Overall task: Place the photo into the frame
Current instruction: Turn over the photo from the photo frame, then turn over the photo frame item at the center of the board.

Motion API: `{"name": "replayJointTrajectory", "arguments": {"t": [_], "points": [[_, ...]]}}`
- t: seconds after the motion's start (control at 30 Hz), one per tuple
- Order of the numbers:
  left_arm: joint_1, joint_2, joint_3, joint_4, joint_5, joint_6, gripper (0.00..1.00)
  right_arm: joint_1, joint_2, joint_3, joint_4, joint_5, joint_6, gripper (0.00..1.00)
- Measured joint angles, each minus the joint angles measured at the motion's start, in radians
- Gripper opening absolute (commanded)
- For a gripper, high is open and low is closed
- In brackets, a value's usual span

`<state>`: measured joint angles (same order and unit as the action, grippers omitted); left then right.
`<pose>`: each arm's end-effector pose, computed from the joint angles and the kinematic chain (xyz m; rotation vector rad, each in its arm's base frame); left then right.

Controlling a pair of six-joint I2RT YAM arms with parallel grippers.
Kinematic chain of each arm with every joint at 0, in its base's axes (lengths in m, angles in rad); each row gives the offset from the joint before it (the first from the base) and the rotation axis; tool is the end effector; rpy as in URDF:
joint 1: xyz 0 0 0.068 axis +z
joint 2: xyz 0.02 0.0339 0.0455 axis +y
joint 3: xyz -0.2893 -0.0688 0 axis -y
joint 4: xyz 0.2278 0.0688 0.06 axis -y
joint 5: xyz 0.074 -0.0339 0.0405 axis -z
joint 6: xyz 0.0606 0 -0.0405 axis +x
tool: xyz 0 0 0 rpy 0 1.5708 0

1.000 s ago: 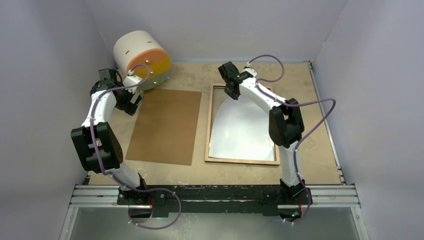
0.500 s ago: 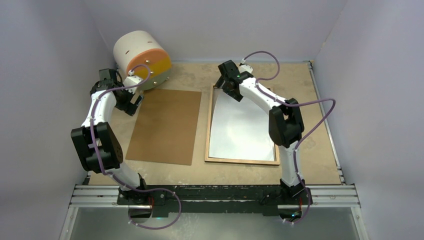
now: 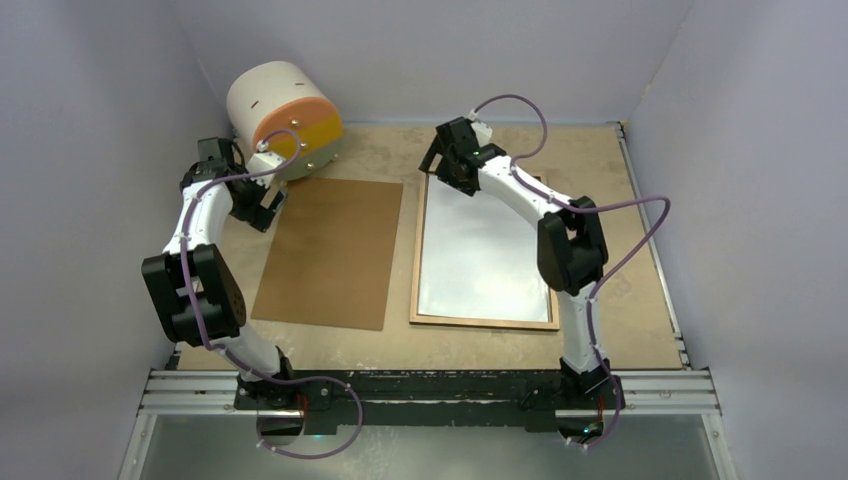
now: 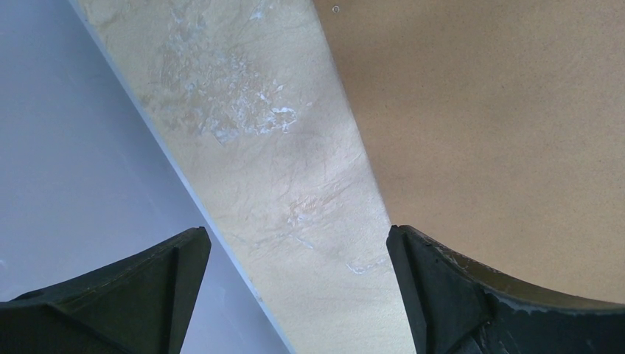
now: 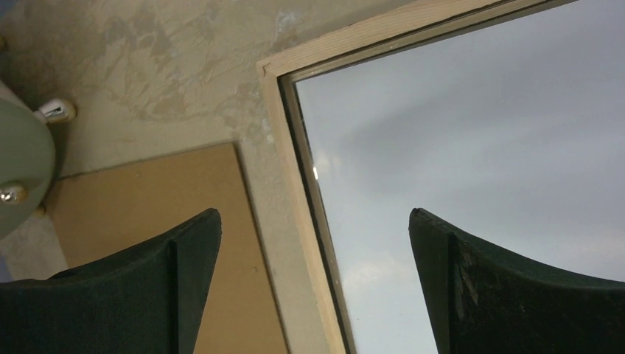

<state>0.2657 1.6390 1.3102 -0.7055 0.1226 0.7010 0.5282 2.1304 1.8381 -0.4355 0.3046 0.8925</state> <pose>0.3332 0.0830 0.2701 0.6053 2.5337 0.1912 0.4474 0.2400 0.2628 0.5686 2.2187 0.4022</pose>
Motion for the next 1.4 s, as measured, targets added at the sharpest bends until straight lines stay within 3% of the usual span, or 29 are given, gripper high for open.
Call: {"name": "replayJointTrajectory", "arguments": {"t": [0.13,0.3,0.53,0.63,0.87,1.1,1.4], "points": [[0.001,0.0,0.0,0.0,-0.014,0.003,0.97,0.032,-0.014,-0.031,0.054,-0.051,-0.035,0.99],[0.023,0.0,-0.023,0.029,-0.062,0.047,0.96,0.178,-0.014,-0.031,0.101,-0.118,-0.064,0.99],[0.085,0.0,-0.193,0.176,-0.167,0.105,0.96,0.335,-0.005,-0.075,0.151,-0.17,-0.061,0.99],[0.087,0.013,-0.272,0.262,-0.193,0.102,0.96,0.33,0.008,-0.112,0.158,-0.166,-0.056,0.99],[0.078,0.075,-0.298,0.364,-0.185,0.051,0.94,0.299,0.043,-0.176,0.151,-0.14,-0.043,0.99],[-0.013,0.066,-0.351,0.497,-0.233,0.04,0.94,0.296,0.058,-0.179,0.159,-0.134,-0.029,0.99],[-0.032,0.067,-0.357,0.52,-0.208,0.032,0.93,0.273,0.108,-0.134,0.268,-0.247,0.058,0.99]]}}
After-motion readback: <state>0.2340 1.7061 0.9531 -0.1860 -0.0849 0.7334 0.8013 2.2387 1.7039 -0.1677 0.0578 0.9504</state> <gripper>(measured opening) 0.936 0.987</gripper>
